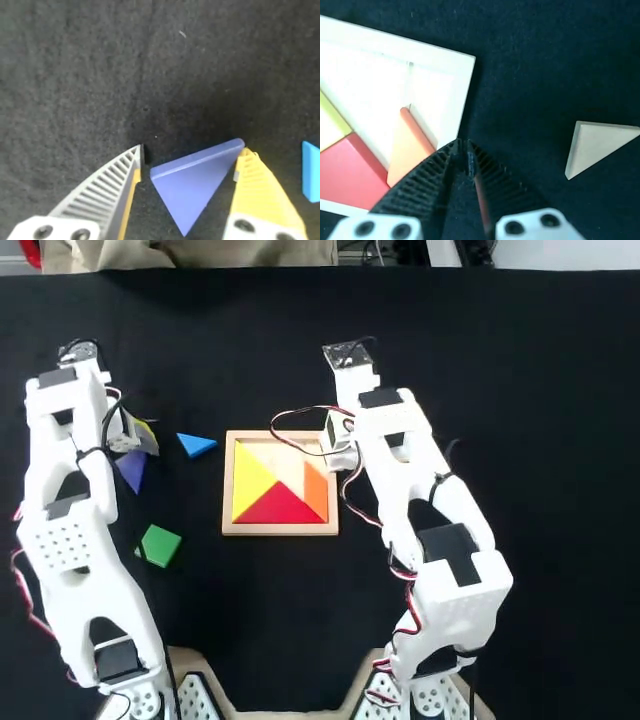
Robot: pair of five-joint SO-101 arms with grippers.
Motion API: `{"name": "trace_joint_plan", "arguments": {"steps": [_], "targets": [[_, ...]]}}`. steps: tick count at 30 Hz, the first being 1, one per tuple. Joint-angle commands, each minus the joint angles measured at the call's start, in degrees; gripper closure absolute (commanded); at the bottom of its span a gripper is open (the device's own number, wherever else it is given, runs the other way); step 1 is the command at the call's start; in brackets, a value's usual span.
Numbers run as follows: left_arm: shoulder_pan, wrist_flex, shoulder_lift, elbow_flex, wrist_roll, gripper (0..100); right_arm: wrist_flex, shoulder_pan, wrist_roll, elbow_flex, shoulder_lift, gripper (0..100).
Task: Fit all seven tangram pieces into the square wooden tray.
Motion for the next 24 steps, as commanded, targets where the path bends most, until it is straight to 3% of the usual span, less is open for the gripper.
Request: {"name": "trace_joint_plan", "arguments": {"steps": [1, 6, 16, 24], "targets": [[1.89, 6.15, 4.57, -8.75, 0.97, 72, -0.44, 0.62, 0.62, -2.59, -0.40, 98.7], [1.45, 9.05, 8.62, -15.52, 0.97, 77, -0.44, 0.62, 0.62, -2.59, -0.48, 98.7], [1.45, 11.34, 9.67, -18.95, -1.93, 78, -0.44, 0.70, 0.62, -2.59, -0.66, 98.7], [2.77, 14.51, 0.70, -18.42, -6.33, 78, -0.44, 0.88, 0.62, -2.86, -0.66, 98.7]]}}
